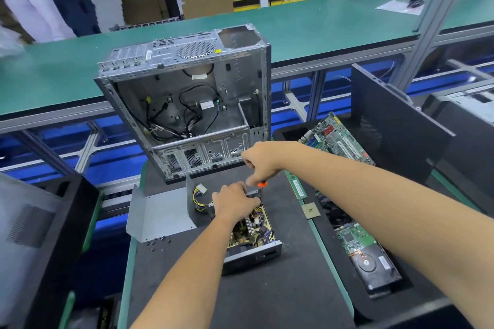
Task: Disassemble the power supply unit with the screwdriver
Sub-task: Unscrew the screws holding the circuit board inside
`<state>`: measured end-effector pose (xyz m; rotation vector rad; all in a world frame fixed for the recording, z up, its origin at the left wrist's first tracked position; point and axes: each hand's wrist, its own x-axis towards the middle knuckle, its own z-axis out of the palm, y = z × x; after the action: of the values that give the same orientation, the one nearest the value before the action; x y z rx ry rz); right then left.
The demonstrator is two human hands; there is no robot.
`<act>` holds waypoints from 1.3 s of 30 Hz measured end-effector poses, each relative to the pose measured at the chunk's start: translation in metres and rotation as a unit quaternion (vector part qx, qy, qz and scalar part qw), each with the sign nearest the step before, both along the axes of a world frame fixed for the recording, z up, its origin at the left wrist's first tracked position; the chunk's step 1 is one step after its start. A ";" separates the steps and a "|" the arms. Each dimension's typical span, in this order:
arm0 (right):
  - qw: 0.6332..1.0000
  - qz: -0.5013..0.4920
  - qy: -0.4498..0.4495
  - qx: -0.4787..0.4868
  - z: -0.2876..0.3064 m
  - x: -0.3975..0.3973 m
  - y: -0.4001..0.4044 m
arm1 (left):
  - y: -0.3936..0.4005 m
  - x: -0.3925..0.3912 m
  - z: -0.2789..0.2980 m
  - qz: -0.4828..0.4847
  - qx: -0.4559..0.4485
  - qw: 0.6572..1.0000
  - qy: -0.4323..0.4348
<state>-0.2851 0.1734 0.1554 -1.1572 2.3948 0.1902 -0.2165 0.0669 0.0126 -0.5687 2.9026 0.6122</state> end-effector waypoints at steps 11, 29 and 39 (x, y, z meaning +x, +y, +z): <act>0.994 -0.010 -0.037 -0.104 -0.006 -0.011 0.011 | 0.000 0.000 -0.002 -0.005 -0.013 1.000 0.005; 0.995 -0.026 -0.077 -0.061 -0.005 -0.001 -0.002 | -0.001 0.000 -0.003 -0.013 -0.011 1.000 0.012; 0.999 -0.012 -0.031 0.012 0.001 -0.001 -0.006 | -0.002 -0.001 -0.004 -0.013 -0.010 1.000 0.018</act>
<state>-0.2865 0.1678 0.1563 -1.1064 2.3442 0.1730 -0.2171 0.0649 0.0084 -0.5268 2.9472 0.5964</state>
